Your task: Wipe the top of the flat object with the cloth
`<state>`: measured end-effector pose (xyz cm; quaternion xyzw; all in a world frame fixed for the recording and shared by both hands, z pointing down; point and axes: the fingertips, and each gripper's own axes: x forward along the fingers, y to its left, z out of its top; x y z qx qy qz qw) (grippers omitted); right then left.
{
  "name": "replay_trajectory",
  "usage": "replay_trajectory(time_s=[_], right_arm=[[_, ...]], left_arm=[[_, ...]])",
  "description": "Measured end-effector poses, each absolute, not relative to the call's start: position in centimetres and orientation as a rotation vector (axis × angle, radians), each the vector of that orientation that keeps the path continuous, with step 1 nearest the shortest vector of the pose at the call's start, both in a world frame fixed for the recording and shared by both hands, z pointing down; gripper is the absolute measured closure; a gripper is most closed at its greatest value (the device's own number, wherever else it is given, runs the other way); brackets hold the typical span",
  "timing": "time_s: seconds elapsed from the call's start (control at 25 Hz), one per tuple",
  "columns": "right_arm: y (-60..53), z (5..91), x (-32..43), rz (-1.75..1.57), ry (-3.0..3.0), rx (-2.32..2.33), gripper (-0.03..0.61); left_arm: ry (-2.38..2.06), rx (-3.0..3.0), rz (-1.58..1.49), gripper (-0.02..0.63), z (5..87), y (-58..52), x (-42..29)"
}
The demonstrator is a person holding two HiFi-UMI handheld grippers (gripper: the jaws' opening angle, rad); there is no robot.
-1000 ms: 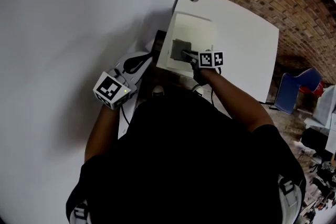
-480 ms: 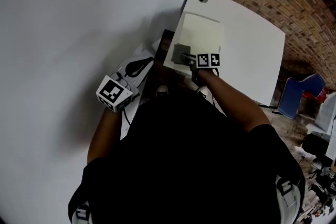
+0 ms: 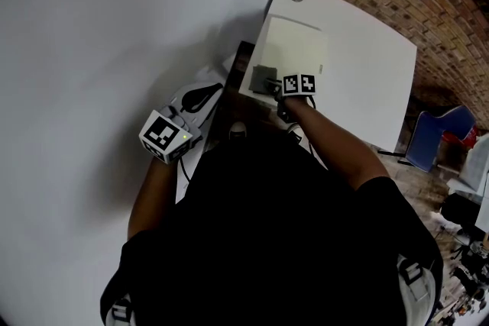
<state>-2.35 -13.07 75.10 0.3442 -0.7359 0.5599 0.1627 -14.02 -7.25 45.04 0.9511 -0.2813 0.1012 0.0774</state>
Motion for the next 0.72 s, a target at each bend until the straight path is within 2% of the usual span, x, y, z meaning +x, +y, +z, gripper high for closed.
replay_trajectory(time_s=[0.72], right_arm=[[-11.8, 76.5, 4.9, 1.563, -1.994, 1.166, 0.569]], left_arm=[[-0.75, 2.863, 0.316, 0.612, 45.9, -7.5, -11.4]])
